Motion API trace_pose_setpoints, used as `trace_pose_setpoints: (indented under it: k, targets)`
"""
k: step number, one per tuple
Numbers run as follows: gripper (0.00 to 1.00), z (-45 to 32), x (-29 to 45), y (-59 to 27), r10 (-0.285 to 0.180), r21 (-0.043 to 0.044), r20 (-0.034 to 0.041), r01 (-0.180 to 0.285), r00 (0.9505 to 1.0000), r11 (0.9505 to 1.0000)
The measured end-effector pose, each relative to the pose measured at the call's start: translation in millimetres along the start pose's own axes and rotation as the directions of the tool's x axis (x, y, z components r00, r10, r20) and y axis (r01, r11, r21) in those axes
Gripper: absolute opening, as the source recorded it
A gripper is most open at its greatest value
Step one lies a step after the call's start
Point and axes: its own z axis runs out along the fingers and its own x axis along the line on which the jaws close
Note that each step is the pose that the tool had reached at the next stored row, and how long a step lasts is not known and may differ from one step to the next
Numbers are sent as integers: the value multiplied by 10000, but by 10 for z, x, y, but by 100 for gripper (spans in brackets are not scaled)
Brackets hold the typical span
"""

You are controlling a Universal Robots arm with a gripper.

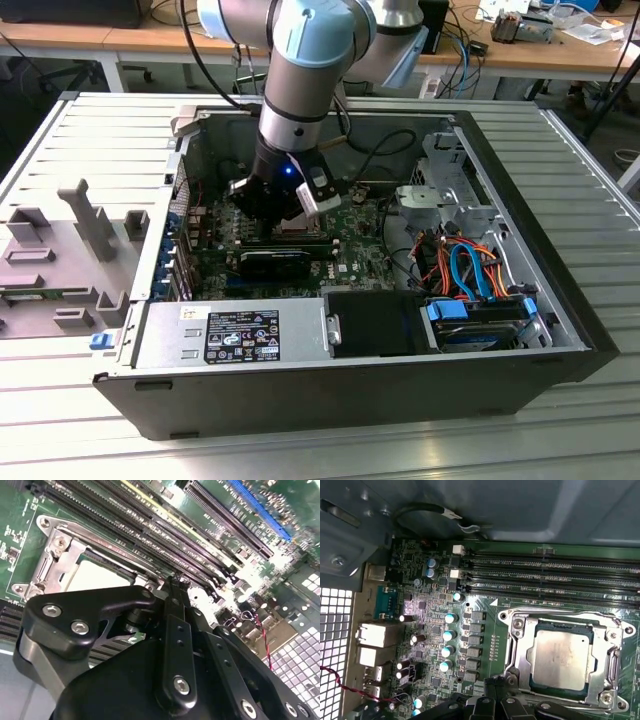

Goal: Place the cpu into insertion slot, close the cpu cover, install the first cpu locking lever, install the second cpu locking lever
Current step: 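Install the second cpu locking lever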

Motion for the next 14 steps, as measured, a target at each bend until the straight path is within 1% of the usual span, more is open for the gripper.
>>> trace_pose_setpoints:
  k: [5,6,7,8,10,12,13,14]
  targets:
    - [11,24,-8,-1,-74,-175,16,75,10000,9998]
    - [11,32,-10,-2,-91,-229,18,91,10000,9997]
    - [11,37,-11,-3,-98,-257,19,98,10000,9996]
    - [11,45,-12,-9,-108,-312,25,109,9999,9995]
    - [11,55,-10,-65,-139,-464,53,142,9999,9988]
    - [11,55,-8,-89,-155,-539,61,158,9999,9984]
    - [11,41,-5,-95,-165,-587,66,169,9998,9981]
    - [11,-24,7,-94,-174,-612,74,178,9998,9980]
